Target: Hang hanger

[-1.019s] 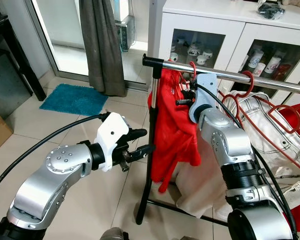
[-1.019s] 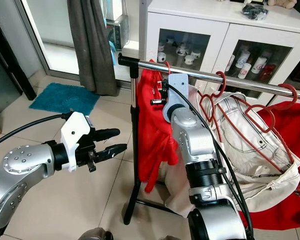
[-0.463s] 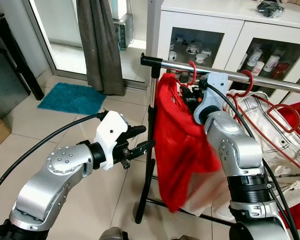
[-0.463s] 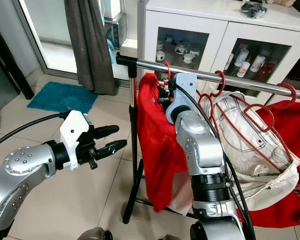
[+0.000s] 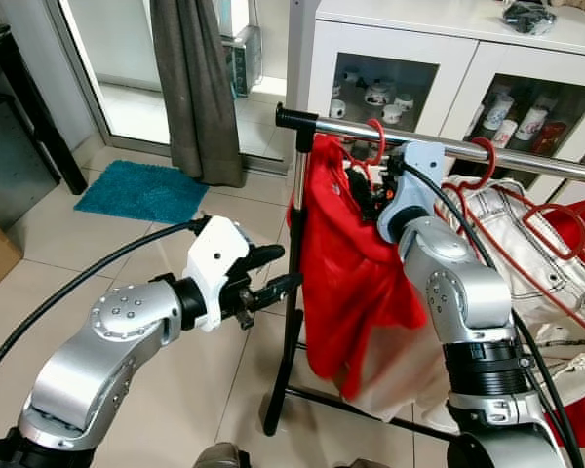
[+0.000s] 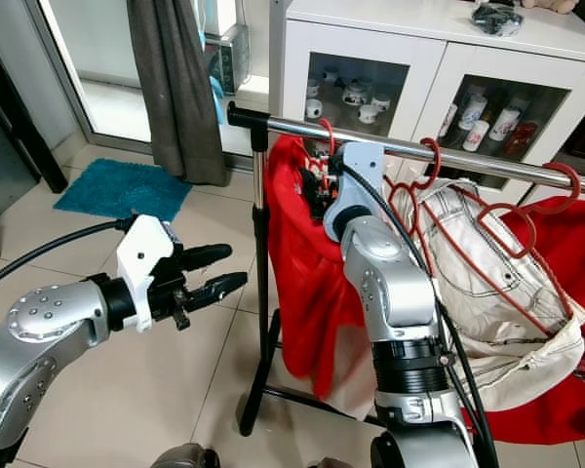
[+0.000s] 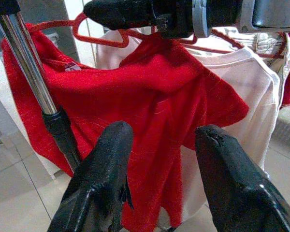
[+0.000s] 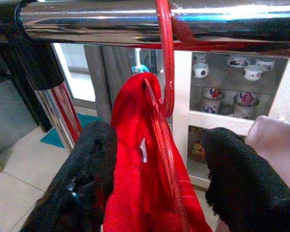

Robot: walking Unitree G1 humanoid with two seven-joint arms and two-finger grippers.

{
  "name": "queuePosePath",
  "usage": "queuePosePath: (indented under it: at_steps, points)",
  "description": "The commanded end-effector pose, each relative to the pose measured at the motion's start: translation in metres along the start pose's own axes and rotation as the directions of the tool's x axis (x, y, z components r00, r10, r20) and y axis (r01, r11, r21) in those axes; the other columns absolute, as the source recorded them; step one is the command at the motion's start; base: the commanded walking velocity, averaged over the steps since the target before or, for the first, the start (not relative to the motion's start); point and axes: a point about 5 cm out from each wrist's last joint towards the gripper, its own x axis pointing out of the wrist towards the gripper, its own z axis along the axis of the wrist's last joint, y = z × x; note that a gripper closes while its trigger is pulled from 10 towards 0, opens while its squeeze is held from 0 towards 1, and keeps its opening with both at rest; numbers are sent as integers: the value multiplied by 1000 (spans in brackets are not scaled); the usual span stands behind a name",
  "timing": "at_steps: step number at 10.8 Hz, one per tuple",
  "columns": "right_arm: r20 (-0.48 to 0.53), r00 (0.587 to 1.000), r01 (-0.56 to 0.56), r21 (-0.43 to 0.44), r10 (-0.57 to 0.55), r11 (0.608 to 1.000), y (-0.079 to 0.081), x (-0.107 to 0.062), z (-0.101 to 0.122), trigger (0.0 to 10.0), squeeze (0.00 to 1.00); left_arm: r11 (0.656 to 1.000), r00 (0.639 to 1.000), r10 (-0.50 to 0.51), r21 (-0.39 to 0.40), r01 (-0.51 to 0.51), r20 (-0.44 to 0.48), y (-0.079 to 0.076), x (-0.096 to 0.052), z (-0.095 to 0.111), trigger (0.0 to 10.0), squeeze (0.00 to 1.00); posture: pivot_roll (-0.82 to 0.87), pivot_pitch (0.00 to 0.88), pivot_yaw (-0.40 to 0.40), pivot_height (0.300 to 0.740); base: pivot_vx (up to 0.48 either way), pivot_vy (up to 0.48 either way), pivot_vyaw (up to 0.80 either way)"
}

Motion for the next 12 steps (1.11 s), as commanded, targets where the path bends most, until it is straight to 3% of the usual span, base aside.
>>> queuePosePath:
  at_steps: [1, 4, 5, 6, 8, 11, 12]
  points:
    - [0, 1000, 6, 7, -6, 1000, -3, -1, 1, 10000, 1000, 1000, 1000, 9, 4, -9, 1, 1, -2, 0, 10000, 0, 101, 42, -25, 740, 0, 0, 0]
    - [9, 1000, -1, 10, 1, 1000, -3, -7, 3, 10000, 1000, 999, 999, 41, -2, -41, 5, 2, -2, -2, 10000, 0, 100, 43, -26, 740, 0, 0, 0]
    - [89, 995, -48, 49, 43, 998, 1, -54, -16, 10000, 1000, 964, 963, 267, -18, -266, 31, 10, 1, -10, 10000, 0, 80, 44, -35, 740, 0, 0, 0]
    - [81, 996, -34, 43, 31, 998, 2, -72, -26, 10000, 1000, 934, 934, 357, -29, -356, 32, 13, 2, -14, 10000, 0, 81, 45, -38, 740, 0, 0, 0]
    - [61, 998, -12, 41, 9, 999, -2, -70, -26, 10000, 1000, 929, 929, 368, -39, -367, 26, 15, 1, -14, 10000, 0, 80, 45, -41, 740, 0, 0, 0]
    - [97, 995, -37, 59, 31, 998, -1, -85, -26, 10000, 1000, 911, 911, 411, -41, -409, 31, 15, 1, -18, 10000, 0, 76, 34, -37, 740, 0, 0, 0]
    - [84, 996, -5, 73, -2, 997, -5, -88, -30, 10000, 0, 876, 876, 482, -41, -481, 24, 19, -1, -23, 10000, 0, 75, 31, -33, 740, 0, 0, 0]
